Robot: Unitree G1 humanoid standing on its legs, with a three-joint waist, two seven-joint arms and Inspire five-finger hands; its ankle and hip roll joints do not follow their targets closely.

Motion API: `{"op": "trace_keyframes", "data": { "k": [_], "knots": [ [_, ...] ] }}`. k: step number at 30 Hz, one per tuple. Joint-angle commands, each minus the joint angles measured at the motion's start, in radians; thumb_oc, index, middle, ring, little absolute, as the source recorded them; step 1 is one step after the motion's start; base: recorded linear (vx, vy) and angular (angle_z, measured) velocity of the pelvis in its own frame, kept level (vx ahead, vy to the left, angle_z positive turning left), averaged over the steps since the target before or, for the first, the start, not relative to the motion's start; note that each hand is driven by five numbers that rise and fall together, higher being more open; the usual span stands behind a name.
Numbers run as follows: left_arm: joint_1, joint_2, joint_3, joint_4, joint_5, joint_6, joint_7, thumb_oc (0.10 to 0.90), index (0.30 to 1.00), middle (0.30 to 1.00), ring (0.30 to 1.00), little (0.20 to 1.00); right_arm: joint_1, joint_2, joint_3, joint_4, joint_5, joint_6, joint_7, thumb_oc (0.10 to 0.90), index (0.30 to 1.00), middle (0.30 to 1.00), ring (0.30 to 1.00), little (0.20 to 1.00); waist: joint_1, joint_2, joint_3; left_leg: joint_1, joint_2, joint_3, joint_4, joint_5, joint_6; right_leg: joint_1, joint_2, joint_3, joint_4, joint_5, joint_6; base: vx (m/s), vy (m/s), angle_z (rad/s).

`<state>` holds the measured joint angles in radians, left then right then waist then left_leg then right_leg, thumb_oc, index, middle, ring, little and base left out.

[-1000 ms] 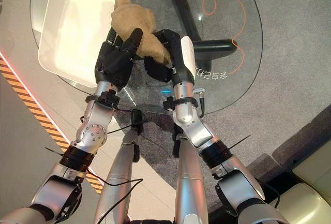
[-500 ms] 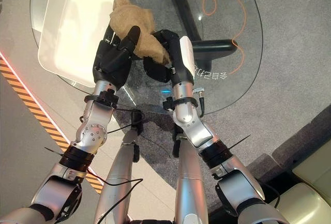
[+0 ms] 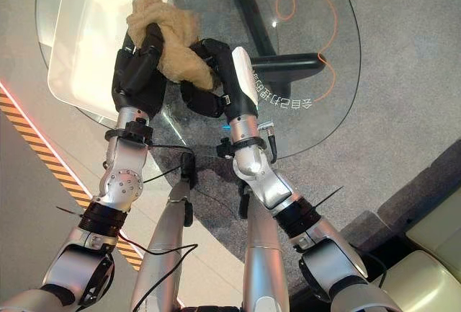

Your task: Wipe the table with a cloth and put it in the basket.

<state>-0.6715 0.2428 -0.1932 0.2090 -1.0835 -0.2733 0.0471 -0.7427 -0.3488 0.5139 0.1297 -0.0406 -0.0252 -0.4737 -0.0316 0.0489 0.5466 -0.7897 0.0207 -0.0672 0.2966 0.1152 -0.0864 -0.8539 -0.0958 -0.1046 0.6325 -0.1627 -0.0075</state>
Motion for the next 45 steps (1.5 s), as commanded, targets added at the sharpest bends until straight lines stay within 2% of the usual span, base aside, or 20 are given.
{"op": "trace_keyframes", "data": {
  "k": [1,5,6,7,8,26,40,45],
  "knots": [
    [-0.075,-0.010,-0.018,-0.196,0.056,-0.089,-0.109,0.100,0.300,0.300,0.300,0.200,-0.101,0.048,-0.054,-0.173,-0.054,-0.115,-0.007,0.100,0.300,0.300,0.300,0.200,0.021,-0.011,-0.027,0.026,-0.072,0.069,0.107,-0.123,0.079,0.047,0.084,0.035,-0.123,0.087,0.027,0.00,0.000,0.00],
    [-0.073,-0.013,-0.017,-0.206,0.063,-0.083,-0.104,0.100,0.300,0.300,0.300,0.200,-0.101,0.048,-0.053,-0.172,-0.052,-0.114,-0.009,0.100,0.300,0.300,0.300,0.200,0.022,-0.011,-0.027,0.027,-0.072,0.069,0.105,-0.122,0.079,0.047,0.084,0.035,-0.125,0.087,0.026,0.00,0.000,0.00],
    [-0.074,-0.013,-0.017,-0.205,0.064,-0.084,-0.104,0.100,0.300,0.300,0.300,0.200,-0.101,0.049,-0.053,-0.172,-0.053,-0.114,-0.010,0.122,0.319,0.319,0.319,0.222,0.022,-0.011,-0.027,0.027,-0.072,0.069,0.104,-0.122,0.079,0.047,0.084,0.035,-0.125,0.087,0.026,0.00,0.000,0.00],
    [-0.073,-0.014,-0.017,-0.205,0.063,-0.087,-0.106,0.100,0.300,0.300,0.300,0.200,-0.101,0.051,-0.055,-0.173,-0.050,-0.113,-0.009,0.616,0.742,0.742,0.742,0.716,0.022,-0.011,-0.027,0.025,-0.072,0.068,0.105,-0.122,0.079,0.046,0.084,0.035,-0.124,0.087,0.027,0.00,0.000,0.00],
    [-0.074,-0.013,-0.017,-0.204,0.062,-0.088,-0.107,0.100,0.300,0.300,0.300,0.200,-0.100,0.050,-0.055,-0.175,-0.046,-0.112,-0.009,0.800,0.900,0.900,0.900,0.900,0.022,-0.012,-0.027,0.026,-0.072,0.068,0.105,-0.123,0.079,0.047,0.084,0.036,-0.125,0.087,0.027,0.00,0.000,0.00],
    [-0.075,-0.013,-0.008,-0.210,0.098,-0.129,-0.083,0.100,0.300,0.300,0.300,0.200,-0.099,0.050,-0.060,-0.171,-0.040,-0.118,-0.011,0.800,0.900,0.900,0.900,0.900,0.022,-0.012,-0.027,0.025,-0.072,0.069,0.106,-0.124,0.078,0.044,0.085,0.036,-0.123,0.084,0.025,0.00,0.000,0.00],
    [-0.080,0.000,0.049,-0.184,0.243,-0.275,0.090,0.100,0.300,0.300,0.300,0.200,-0.102,0.054,-0.065,-0.168,-0.043,-0.119,-0.015,0.800,0.900,0.900,0.900,0.900,0.029,-0.012,-0.027,0.027,-0.072,0.063,0.111,-0.125,0.074,0.046,0.085,0.033,-0.112,0.076,0.023,0.00,0.000,0.00],
    [-0.088,0.007,0.064,-0.175,0.291,-0.307,0.158,0.100,0.300,0.300,0.300,0.200,-0.107,0.051,-0.068,-0.168,-0.040,-0.118,-0.014,0.800,0.900,0.900,0.900,0.900,0.030,-0.013,-0.027,0.025,-0.072,0.061,0.111,-0.124,0.072,0.045,0.086,0.033,-0.113,0.074,0.022,0.00,0.000,0.00]
  ]
}}
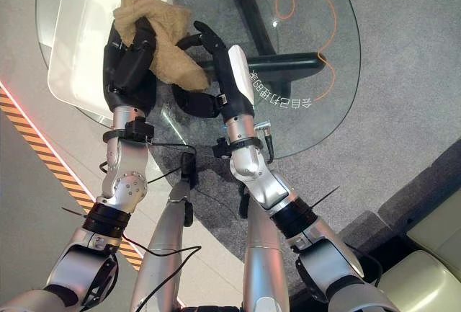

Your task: Wipe the table with a cloth and put it in the basket.

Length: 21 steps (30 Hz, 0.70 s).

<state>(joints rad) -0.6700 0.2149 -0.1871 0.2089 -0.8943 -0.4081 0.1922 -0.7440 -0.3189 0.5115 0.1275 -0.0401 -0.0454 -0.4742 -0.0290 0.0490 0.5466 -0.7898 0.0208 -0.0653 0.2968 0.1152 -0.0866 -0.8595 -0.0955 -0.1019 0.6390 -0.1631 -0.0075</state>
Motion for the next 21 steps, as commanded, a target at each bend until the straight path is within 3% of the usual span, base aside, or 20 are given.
{"op": "trace_keyframes", "data": {
  "k": [1,21],
  "knots": [
    [-0.092,0.035,0.061,-0.172,0.120,-0.180,0.030,0.100,0.300,0.300,0.300,0.200,-0.107,0.024,-0.064,-0.166,-0.043,-0.096,-0.015,0.800,0.900,0.900,0.900,0.900,0.028,-0.013,-0.027,0.025,-0.072,0.059,0.111,-0.125,0.072,0.051,0.086,0.030,-0.119,0.074,0.022,0.00,0.000,0.00],
    [-0.138,0.070,0.098,-0.108,0.408,-0.263,0.369,0.100,0.300,0.300,0.300,0.200,-0.133,0.020,-0.057,-0.147,-0.041,-0.083,-0.054,0.800,0.900,0.900,0.900,0.900,0.030,-0.013,-0.027,0.014,-0.069,0.060,0.121,-0.127,0.063,0.043,0.088,0.031,-0.112,0.065,0.019,0.00,0.000,0.00]
  ]
}}
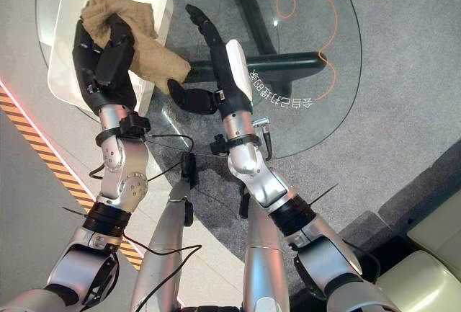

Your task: Wipe the table with a cloth and put it in the basket.

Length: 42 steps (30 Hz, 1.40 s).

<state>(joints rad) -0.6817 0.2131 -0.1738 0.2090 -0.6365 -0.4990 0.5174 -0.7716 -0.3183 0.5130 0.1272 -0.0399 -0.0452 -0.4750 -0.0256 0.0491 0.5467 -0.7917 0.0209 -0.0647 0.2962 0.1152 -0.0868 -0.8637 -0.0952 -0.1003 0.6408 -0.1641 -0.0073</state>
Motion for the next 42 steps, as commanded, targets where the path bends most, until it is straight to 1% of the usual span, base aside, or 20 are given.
{"op": "trace_keyframes", "data": {
  "k": [1,4,8,11,14,16,18,21,23,26,27,28,30,33,37,40,42],
  "knots": [
    [-0.129,0.074,0.085,-0.104,0.162,-0.173,0.057,0.100,0.300,0.300,0.300,0.200,-0.106,0.018,-0.059,-0.145,-0.043,-0.081,-0.059,0.800,0.900,0.900,0.900,0.900,0.026,-0.013,-0.027,0.016,-0.069,0.059,0.122,-0.128,0.063,0.047,0.087,0.030,-0.113,0.065,0.019,0.00,0.000,0.00],
    [-0.142,0.090,0.092,-0.090,0.217,-0.163,0.109,0.100,0.300,0.300,0.300,0.200,-0.106,0.005,-0.072,-0.140,-0.057,-0.076,-0.090,0.800,0.900,0.900,0.900,0.900,0.022,-0.014,-0.027,0.011,-0.067,0.060,0.123,-0.129,0.062,0.042,0.089,0.033,-0.112,0.065,0.019,0.00,0.000,0.00],
    [-0.148,0.111,0.100,-0.059,0.241,-0.173,0.133,0.100,0.300,0.300,0.300,0.200,-0.099,-0.026,-0.089,-0.124,-0.079,-0.080,-0.137,0.800,0.900,0.900,0.900,0.900,0.016,-0.014,-0.027,0.009,-0.063,0.063,0.128,-0.134,0.061,0.039,0.088,0.036,-0.111,0.064,0.020,0.00,0.010,0.00],
    [-0.151,0.136,0.111,-0.029,0.280,-0.174,0.163,0.100,0.300,0.300,0.300,0.200,-0.079,-0.065,-0.127,-0.107,-0.098,-0.098,-0.177,0.800,0.900,0.900,0.900,0.900,0.008,-0.017,-0.027,0.013,-0.060,0.067,0.126,-0.138,0.062,0.040,0.090,0.038,-0.108,0.061,0.023,0.00,0.011,0.00],
    [-0.149,0.153,0.119,-0.015,0.289,-0.174,0.174,0.100,0.300,0.300,0.300,0.200,-0.068,-0.085,-0.150,-0.096,-0.099,-0.106,-0.200,0.800,0.900,0.900,0.900,0.900,0.005,-0.019,-0.027,0.013,-0.058,0.069,0.127,-0.139,0.062,0.040,0.090,0.038,-0.110,0.062,0.024,0.00,0.000,0.00],
    [-0.146,0.177,0.129,0.019,0.307,-0.178,0.196,0.100,0.300,0.300,0.300,0.200,-0.048,-0.113,-0.186,-0.073,-0.103,-0.124,-0.250,0.800,0.900,0.900,0.900,0.900,-0.002,-0.022,-0.027,0.012,-0.056,0.069,0.131,-0.145,0.062,0.039,0.089,0.040,-0.110,0.062,0.027,0.00,0.000,0.00],
    [-0.149,0.184,0.130,0.029,0.323,-0.173,0.209,0.100,0.300,0.300,0.300,0.200,-0.045,-0.119,-0.195,-0.069,-0.104,-0.119,-0.268,0.800,0.900,0.900,0.900,0.900,-0.003,-0.022,-0.027,0.014,-0.055,0.069,0.129,-0.145,0.062,0.040,0.090,0.040,-0.112,0.063,0.027,0.00,0.000,0.00],
    [-0.156,0.206,0.134,0.077,0.345,-0.175,0.236,0.100,0.300,0.300,0.300,0.200,-0.028,-0.144,-0.226,-0.036,-0.084,-0.119,-0.337,0.800,0.900,0.900,0.900,0.900,-0.010,-0.025,-0.027,0.017,-0.053,0.072,0.129,-0.149,0.061,0.042,0.089,0.043,-0.114,0.063,0.029,0.00,0.000,0.00],
    [-0.163,0.226,0.132,0.120,0.360,-0.172,0.254,0.100,0.300,0.300,0.300,0.200,-0.018,-0.169,-0.252,0.000,-0.043,-0.113,-0.411,0.800,0.900,0.900,0.900,0.900,-0.015,-0.026,-0.027,0.019,-0.050,0.076,0.125,-0.151,0.060,0.044,0.089,0.045,-0.118,0.062,0.030,-0.01,0.036,-0.02],
    [-0.180,0.258,0.124,0.203,0.346,-0.180,0.265,0.100,0.300,0.300,0.300,0.200,0.001,-0.202,-0.293,0.084,0.027,-0.134,-0.494,0.800,0.900,0.900,0.900,0.900,-0.023,-0.027,-0.027,0.023,-0.047,0.079,0.121,-0.153,0.058,0.047,0.089,0.046,-0.122,0.062,0.033,-0.01,0.043,-0.04],
    [-0.181,0.262,0.122,0.213,0.345,-0.181,0.264,0.100,0.300,0.300,0.300,0.200,0.005,-0.206,-0.299,0.097,0.034,-0.141,-0.499,0.800,0.900,0.900,0.900,0.900,-0.024,-0.028,-0.027,0.023,-0.047,0.079,0.120,-0.153,0.058,0.047,0.089,0.046,-0.122,0.062,0.033,-0.01,0.035,-0.09],
    [-0.188,0.279,0.117,0.243,0.354,-0.177,0.271,0.100,0.300,0.300,0.300,0.200,0.017,-0.219,-0.317,0.145,0.080,-0.152,-0.535,0.800,0.900,0.900,0.900,0.900,-0.027,-0.028,-0.027,0.024,-0.046,0.079,0.118,-0.154,0.058,0.046,0.089,0.047,-0.122,0.062,0.035,-0.01,0.028,-0.14],
    [-0.203,0.300,0.105,0.287,0.359,-0.173,0.284,0.100,0.300,0.300,0.300,0.200,0.023,-0.237,-0.331,0.211,0.135,-0.164,-0.570,0.800,0.900,0.900,0.900,0.900,-0.030,-0.027,-0.027,0.025,-0.045,0.082,0.113,-0.153,0.059,0.047,0.089,0.047,-0.125,0.063,0.036,-0.01,0.030,-0.12],
    [-0.252,0.349,0.072,0.360,0.355,-0.145,0.298,0.100,0.300,0.300,0.300,0.200,0.015,-0.260,-0.338,0.340,0.237,-0.198,-0.591,0.800,0.900,0.900,0.900,0.900,-0.034,-0.028,-0.027,0.023,-0.041,0.084,0.108,-0.152,0.057,0.044,0.088,0.044,-0.130,0.065,0.037,-0.02,0.014,-0.05],
    [-0.305,0.393,0.028,0.435,0.339,-0.111,0.299,0.100,0.300,0.300,0.300,0.200,0.000,-0.272,-0.331,0.485,0.325,-0.236,-0.595,0.800,0.900,0.900,0.900,0.900,-0.036,-0.029,-0.027,0.024,-0.038,0.085,0.104,-0.151,0.055,0.047,0.087,0.044,-0.138,0.068,0.037,-0.01,-0.001,-0.02],
    [-0.345,0.418,-0.005,0.491,0.347,-0.081,0.295,0.100,0.300,0.300,0.300,0.200,-0.020,-0.272,-0.324,0.583,0.390,-0.250,-0.600,0.800,0.900,0.900,0.900,0.900,-0.038,-0.028,-0.027,0.019,-0.036,0.086,0.107,-0.151,0.053,0.042,0.087,0.044,-0.138,0.070,0.036,0.00,0.000,0.00],
    [-0.364,0.431,-0.022,0.524,0.337,-0.074,0.286,0.100,0.300,0.300,0.300,0.200,-0.026,-0.269,-0.320,0.637,0.428,-0.259,-0.601,0.800,0.900,0.900,0.900,0.900,-0.039,-0.027,-0.027,0.017,-0.035,0.088,0.107,-0.151,0.053,0.040,0.087,0.044,-0.138,0.070,0.035,0.00,0.000,0.00]
  ]
}}
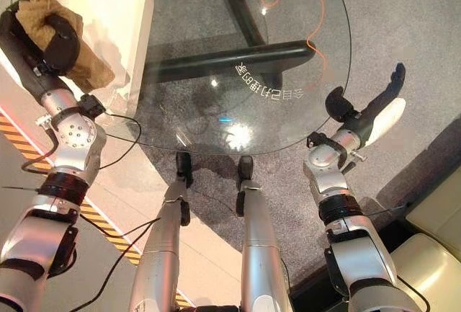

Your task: Wipe the table with a cloth and put it in the basket.

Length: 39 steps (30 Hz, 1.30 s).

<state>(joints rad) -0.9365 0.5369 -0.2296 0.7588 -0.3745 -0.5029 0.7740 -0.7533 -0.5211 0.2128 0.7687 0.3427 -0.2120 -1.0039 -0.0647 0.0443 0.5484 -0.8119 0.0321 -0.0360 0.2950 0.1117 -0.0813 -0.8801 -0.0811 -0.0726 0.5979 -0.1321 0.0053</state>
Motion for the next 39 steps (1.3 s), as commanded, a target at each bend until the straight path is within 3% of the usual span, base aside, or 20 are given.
{"op": "trace_keyframes", "data": {
  "k": [1,5,13,25,31,32,33,39],
  "knots": [
    [-0.119,0.113,0.025,-0.010,0.072,-0.063,0.027,0.100,0.300,0.300,0.300,0.200,-0.048,-0.064,-0.025,0.032,0.067,-0.096,-0.062,0.800,0.900,0.900,0.900,0.900,0.000,-0.022,-0.028,0.036,-0.045,0.059,0.109,-0.148,0.048,0.056,0.072,0.016,-0.095,0.037,0.022,0.00,0.000,0.00],
    [-0.165,0.127,-0.014,0.053,0.053,-0.028,0.003,0.100,0.300,0.300,0.300,0.200,-0.080,-0.072,-0.050,0.231,0.120,-0.129,0.015,0.800,0.900,0.900,0.900,0.900,0.004,-0.017,-0.028,0.032,-0.044,0.058,0.110,-0.148,0.049,0.054,0.073,0.014,-0.096,0.037,0.022,0.00,0.000,0.00],
    [-0.221,0.131,-0.064,0.131,0.039,0.044,-0.025,0.100,0.300,0.300,0.300,0.200,-0.099,-0.062,-0.054,0.454,0.167,-0.061,0.116,0.800,0.900,0.900,0.900,0.900,0.007,-0.010,-0.028,0.022,-0.043,0.057,0.114,-0.153,0.054,0.049,0.073,0.013,-0.102,0.038,0.023,0.00,0.000,0.00],
    [-0.272,0.138,-0.156,0.202,0.167,0.186,-0.069,0.100,0.300,0.300,0.300,0.200,-0.096,-0.057,-0.067,0.542,0.213,-0.014,0.178,0.800,0.900,0.900,0.900,0.900,0.003,-0.009,-0.028,0.026,-0.043,0.060,0.105,-0.153,0.055,0.052,0.074,0.013,-0.115,0.045,0.026,0.00,0.000,0.00],
    [-0.293,0.145,-0.181,0.232,0.184,0.216,-0.086,0.100,0.300,0.300,0.300,0.200,-0.104,-0.057,-0.061,0.546,0.211,-0.018,0.187,0.800,0.900,0.900,0.900,0.900,0.000,-0.010,-0.028,0.025,-0.043,0.061,0.100,-0.152,0.054,0.050,0.075,0.013,-0.121,0.048,0.026,0.00,0.000,0.00],
    [-0.298,0.145,-0.189,0.239,0.190,0.247,-0.099,0.742,0.851,0.851,0.851,0.842,-0.106,-0.053,-0.059,0.545,0.209,-0.022,0.183,0.800,0.900,0.900,0.900,0.900,0.000,-0.010,-0.028,0.025,-0.042,0.063,0.100,-0.153,0.053,0.050,0.075,0.014,-0.124,0.048,0.027,0.00,0.000,0.00],
    [-0.301,0.146,-0.195,0.247,0.196,0.252,-0.107,0.800,0.900,0.900,0.900,0.900,-0.111,-0.055,-0.056,0.544,0.208,-0.021,0.184,0.800,0.900,0.900,0.900,0.900,-0.001,-0.010,-0.028,0.023,-0.042,0.063,0.100,-0.152,0.053,0.049,0.075,0.014,-0.125,0.050,0.026,0.00,0.000,0.00],
    [-0.314,0.147,-0.216,0.282,0.196,0.303,-0.128,0.800,0.900,0.900,0.900,0.900,-0.123,-0.053,-0.051,0.548,0.205,-0.023,0.188,0.800,0.900,0.900,0.900,0.900,-0.004,-0.009,-0.028,0.020,-0.043,0.062,0.094,-0.150,0.053,0.045,0.074,0.013,-0.129,0.052,0.028,0.00,0.000,0.00]
  ]
}}
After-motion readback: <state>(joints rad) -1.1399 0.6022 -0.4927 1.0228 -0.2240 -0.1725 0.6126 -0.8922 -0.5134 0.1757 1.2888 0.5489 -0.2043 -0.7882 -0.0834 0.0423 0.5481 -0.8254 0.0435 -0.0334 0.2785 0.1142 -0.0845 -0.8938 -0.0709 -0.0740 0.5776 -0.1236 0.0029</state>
